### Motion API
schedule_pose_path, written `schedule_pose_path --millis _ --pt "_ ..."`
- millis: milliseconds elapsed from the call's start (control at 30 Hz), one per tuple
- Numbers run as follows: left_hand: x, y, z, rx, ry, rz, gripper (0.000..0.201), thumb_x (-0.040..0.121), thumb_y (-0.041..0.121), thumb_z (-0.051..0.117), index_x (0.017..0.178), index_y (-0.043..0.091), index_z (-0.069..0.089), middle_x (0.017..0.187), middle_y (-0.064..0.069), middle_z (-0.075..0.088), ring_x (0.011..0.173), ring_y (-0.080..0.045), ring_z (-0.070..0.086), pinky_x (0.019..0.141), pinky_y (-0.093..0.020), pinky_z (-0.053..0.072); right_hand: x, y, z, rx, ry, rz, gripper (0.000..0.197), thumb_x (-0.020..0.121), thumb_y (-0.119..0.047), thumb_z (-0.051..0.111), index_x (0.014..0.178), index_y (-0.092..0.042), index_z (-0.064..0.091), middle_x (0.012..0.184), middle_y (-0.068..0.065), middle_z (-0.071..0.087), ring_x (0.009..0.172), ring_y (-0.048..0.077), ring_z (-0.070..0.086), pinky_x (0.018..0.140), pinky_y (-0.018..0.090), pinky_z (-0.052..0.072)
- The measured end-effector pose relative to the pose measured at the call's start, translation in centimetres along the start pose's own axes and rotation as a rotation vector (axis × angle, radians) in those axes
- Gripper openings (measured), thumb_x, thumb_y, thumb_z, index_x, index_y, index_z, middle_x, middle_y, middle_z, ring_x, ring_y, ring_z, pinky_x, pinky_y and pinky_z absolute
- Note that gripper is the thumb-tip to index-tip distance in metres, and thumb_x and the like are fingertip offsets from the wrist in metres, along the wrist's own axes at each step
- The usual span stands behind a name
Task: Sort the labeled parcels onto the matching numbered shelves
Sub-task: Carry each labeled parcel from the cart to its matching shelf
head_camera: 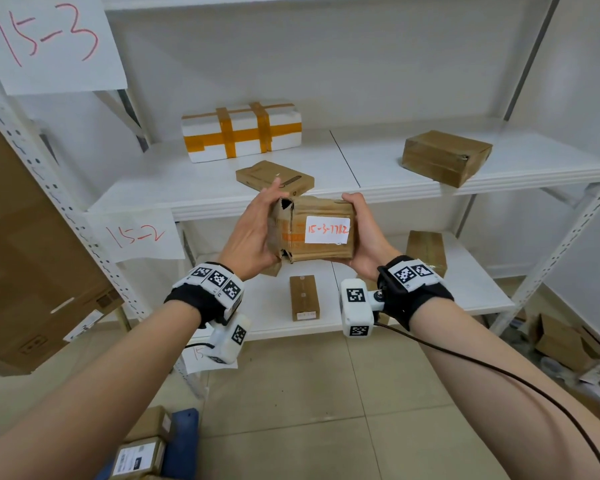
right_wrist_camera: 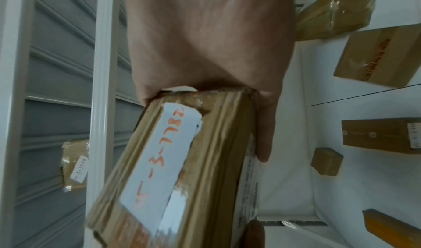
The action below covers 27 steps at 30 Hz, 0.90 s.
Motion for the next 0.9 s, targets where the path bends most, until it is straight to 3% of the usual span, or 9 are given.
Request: schedule_pose_path --millis 333,600,733,900 --pt "0.8 0.1 2.2 -0.02 -0.055 -0.064 0.113 0.061 0.019 0.093 0.151 0.027 0.025 0.165 0.001 0.007 0.151 -0.02 0.016 0.115 -0.032 0.024 -0.1 -0.3 -3.2 0.004 0.058 -0.034 0.047 0.095 -0.062 0.044 0.094 -0.022 0.068 0.086 0.005 0.074 0.078 0.019 0.068 0.075 0.032 0.051" --pt "4.9 2.9 1.7 -0.099 -0.006 0.009 0.117 0.058 0.03 0.093 0.152 0.026 0.023 0.163 0.002 0.014 0.15 -0.014 0.018 0.117 -0.035 0.023 0.0 -5.2 -4.5 -0.055 0.122 -0.138 0.053 0.09 -0.067 0.045 0.107 -0.021 0.067 0.094 0.007 0.071 0.081 0.018 0.067 0.076 0.033 0.05" --pt "6.9 4.8 1.0 -0.11 0.026 0.052 0.122 0.058 0.031 0.094 0.154 0.025 0.019 0.163 0.001 0.013 0.151 -0.014 0.015 0.118 -0.039 0.025 -0.5 -8.0 -5.1 -0.038 0.182 -0.2 0.053 0.088 -0.066 0.049 0.111 -0.022 0.067 0.1 0.008 0.072 0.082 0.019 0.069 0.07 0.03 0.052" --pt "9.7 8.8 -0.1 -0.042 0.028 0.18 0.125 0.059 0.044 0.089 0.157 0.024 0.014 0.163 0.001 0.016 0.15 -0.016 0.02 0.117 -0.04 0.028 -2.1 -12.6 -6.0 -0.043 0.285 -0.326 0.043 0.092 -0.059 0.049 0.099 -0.02 0.066 0.09 0.007 0.072 0.072 0.018 0.069 0.067 0.028 0.051"
Point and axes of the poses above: each hand's wrist, its own x-axis towards the middle knuckle, its own z-axis out of the palm, y = z × x, the point moved 9 cm from there along x, towards the middle knuckle
